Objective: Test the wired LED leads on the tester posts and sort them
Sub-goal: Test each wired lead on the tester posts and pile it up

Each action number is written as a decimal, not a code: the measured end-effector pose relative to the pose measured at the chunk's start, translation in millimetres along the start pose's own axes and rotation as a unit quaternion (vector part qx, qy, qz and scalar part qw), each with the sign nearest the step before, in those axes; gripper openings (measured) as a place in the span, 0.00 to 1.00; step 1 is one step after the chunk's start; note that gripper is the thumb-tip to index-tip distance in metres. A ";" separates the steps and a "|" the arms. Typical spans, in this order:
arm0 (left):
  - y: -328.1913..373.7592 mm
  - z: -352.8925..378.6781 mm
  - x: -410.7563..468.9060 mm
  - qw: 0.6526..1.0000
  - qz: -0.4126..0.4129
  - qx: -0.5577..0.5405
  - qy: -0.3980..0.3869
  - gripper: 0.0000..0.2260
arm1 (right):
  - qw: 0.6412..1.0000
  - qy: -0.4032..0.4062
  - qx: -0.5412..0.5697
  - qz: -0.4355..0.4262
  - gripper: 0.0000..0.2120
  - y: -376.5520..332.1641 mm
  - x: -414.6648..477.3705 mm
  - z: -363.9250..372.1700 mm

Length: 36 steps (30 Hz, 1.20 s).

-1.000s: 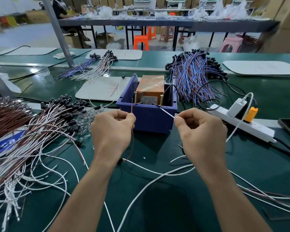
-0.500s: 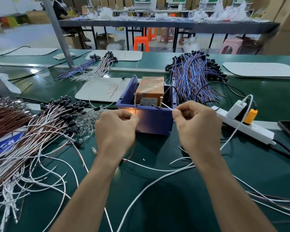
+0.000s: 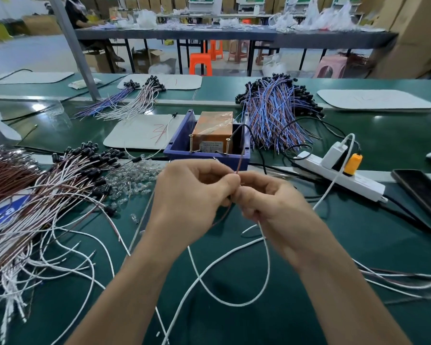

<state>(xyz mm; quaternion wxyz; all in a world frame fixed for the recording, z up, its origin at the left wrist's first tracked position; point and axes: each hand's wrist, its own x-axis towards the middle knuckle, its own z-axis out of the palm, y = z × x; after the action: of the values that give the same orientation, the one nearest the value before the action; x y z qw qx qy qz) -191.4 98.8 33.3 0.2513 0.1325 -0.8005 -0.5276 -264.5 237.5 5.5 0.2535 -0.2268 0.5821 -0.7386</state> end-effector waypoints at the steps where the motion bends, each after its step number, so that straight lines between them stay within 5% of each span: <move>1: 2.6 1.5 1.5 1.000 0.008 0.005 -0.006 0.02 | 1.000 -0.006 0.001 0.003 0.12 -1.5 -2.2 -1.0; 6: 11.4 12.0 3.8 0.997 0.065 0.004 -0.037 0.06 | 0.997 -0.018 0.074 0.015 0.13 -12.9 -15.3 -2.8; 9: 6.2 13.8 1.8 0.992 0.114 -0.020 0.041 0.04 | 0.994 0.069 0.083 0.010 0.08 -16.8 -24.6 -13.3; 11: -6.1 12.3 1.4 0.995 0.054 0.030 0.083 0.06 | 0.985 0.099 0.139 0.003 0.07 -21.2 -35.8 -27.9; 15: -26.4 33.8 -2.7 0.965 -0.167 0.165 -0.120 0.28 | 0.954 0.109 0.280 -0.025 0.06 -24.5 -61.9 -57.9; 20: -19.0 78.5 -6.2 0.886 -0.302 -0.046 -0.348 0.24 | 0.921 0.116 0.368 -0.051 0.05 -9.6 -80.3 -75.3; 24: -12.0 91.3 2.1 0.892 -0.260 -0.116 -0.351 0.09 | 0.951 0.091 0.297 0.007 0.11 8.3 -105.4 -91.6; 27: -0.9 96.0 11.6 0.923 -0.238 -0.160 -0.257 0.11 | 0.976 0.106 0.183 0.053 0.14 17.8 -129.7 -104.2; 30: 16.2 93.2 24.6 0.960 -0.171 -0.168 -0.144 0.13 | 0.991 0.083 0.098 0.039 0.31 10.6 -148.6 -117.6; 33: 36.8 88.9 29.6 0.984 -0.031 -0.125 -0.125 0.13 | 0.987 0.151 0.062 0.004 0.29 -9.2 -151.4 -122.0; 36: 57.4 92.2 20.7 0.962 0.219 0.132 -0.093 0.10 | 0.942 0.328 -0.037 -0.060 0.24 -27.5 -133.6 -110.6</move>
<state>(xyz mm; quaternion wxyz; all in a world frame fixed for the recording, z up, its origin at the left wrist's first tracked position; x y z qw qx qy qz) -255.7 184.1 61.8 0.2655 -0.0630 -0.8925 -0.3591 -234.5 410.5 2.8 -0.0045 -0.0157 0.6454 -0.7637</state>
